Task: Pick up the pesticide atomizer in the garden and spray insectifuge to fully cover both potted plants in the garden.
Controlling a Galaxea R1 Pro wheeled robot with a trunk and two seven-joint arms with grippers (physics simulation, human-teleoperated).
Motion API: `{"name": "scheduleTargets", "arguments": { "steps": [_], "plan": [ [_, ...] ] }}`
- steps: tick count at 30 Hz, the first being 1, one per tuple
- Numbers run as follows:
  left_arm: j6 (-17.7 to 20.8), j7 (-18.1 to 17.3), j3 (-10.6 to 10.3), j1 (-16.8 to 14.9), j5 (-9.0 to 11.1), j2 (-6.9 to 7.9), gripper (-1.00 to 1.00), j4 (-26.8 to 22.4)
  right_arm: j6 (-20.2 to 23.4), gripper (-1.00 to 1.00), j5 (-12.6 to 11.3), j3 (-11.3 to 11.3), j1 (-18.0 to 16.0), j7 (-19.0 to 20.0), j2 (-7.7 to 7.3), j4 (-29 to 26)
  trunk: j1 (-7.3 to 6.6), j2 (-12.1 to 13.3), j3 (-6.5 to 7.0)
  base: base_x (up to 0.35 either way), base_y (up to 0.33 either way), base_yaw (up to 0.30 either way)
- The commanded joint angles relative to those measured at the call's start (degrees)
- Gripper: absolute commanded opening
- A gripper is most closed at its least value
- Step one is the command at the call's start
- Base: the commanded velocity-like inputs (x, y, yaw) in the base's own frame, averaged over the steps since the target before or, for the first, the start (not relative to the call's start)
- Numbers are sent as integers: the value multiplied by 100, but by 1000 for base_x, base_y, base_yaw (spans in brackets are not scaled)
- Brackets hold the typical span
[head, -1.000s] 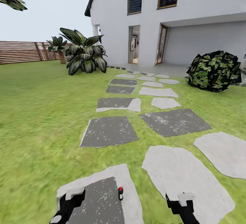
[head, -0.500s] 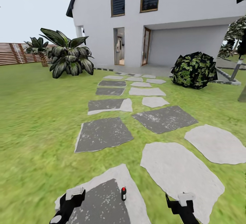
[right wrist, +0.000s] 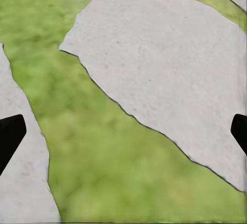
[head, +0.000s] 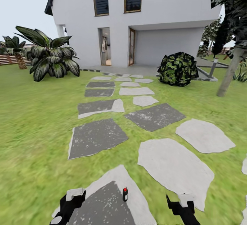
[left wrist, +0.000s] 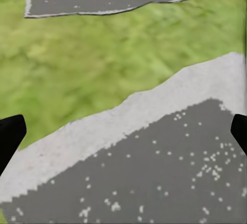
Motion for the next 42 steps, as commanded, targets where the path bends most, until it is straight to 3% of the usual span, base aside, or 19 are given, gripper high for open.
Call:
{"name": "scheduleTargets", "arguments": {
  "steps": [1,42],
  "plan": [
    [-18,-7,12,-2,4,0,100,5,-16,100,27,0,-4,-2,-1,4,-1,-2,-5,0,151,-267],
    [-18,2,20,-2,4,-3,100,6,-16,100,27,0,-4,-2,-1,6,-1,-2,-1,0,8,-267]
  ]
}}
